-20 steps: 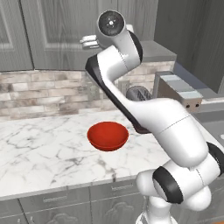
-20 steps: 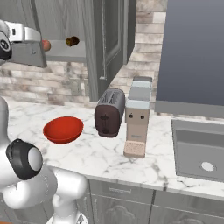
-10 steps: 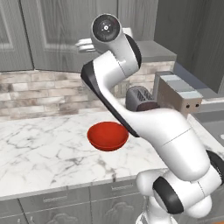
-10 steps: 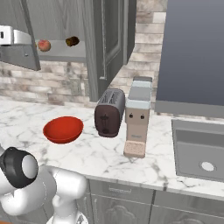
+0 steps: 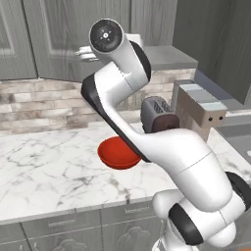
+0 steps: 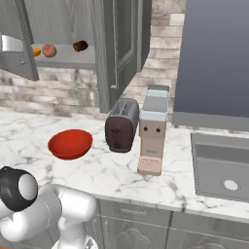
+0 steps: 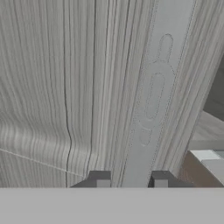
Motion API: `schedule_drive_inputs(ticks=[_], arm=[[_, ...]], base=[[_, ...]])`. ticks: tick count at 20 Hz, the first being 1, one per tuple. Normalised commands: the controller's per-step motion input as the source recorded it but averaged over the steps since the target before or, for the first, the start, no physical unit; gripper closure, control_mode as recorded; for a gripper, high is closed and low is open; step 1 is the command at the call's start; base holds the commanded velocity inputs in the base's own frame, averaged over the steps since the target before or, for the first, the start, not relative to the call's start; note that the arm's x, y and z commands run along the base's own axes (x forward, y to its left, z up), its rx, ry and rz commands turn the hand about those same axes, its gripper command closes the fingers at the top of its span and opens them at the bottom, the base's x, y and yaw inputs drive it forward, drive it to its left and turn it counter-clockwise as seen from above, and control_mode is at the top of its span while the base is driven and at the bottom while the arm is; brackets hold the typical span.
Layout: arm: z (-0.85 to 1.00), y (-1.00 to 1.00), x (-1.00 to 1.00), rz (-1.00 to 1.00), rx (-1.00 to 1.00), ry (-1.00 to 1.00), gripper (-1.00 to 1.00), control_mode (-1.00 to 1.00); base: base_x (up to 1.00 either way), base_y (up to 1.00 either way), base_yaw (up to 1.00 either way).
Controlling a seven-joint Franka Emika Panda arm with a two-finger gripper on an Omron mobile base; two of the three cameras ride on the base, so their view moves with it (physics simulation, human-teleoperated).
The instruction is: Open the cabinet. Pick the orange and peach from the cabinet and place them into the bowl. Then close the cabinet.
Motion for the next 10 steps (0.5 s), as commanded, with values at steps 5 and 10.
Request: schedule_drive_inputs(ticks=[5,10], arm=[[0.00,0.55,-0.43,-0.04,0.00,0.00,1.00,-1.00],[0.00,0.52,-0.50,-0.05,0.00,0.00,1.00,-1.00]], base=[[0.00,0.00,0.00],[0.00,0.00,0.00]])
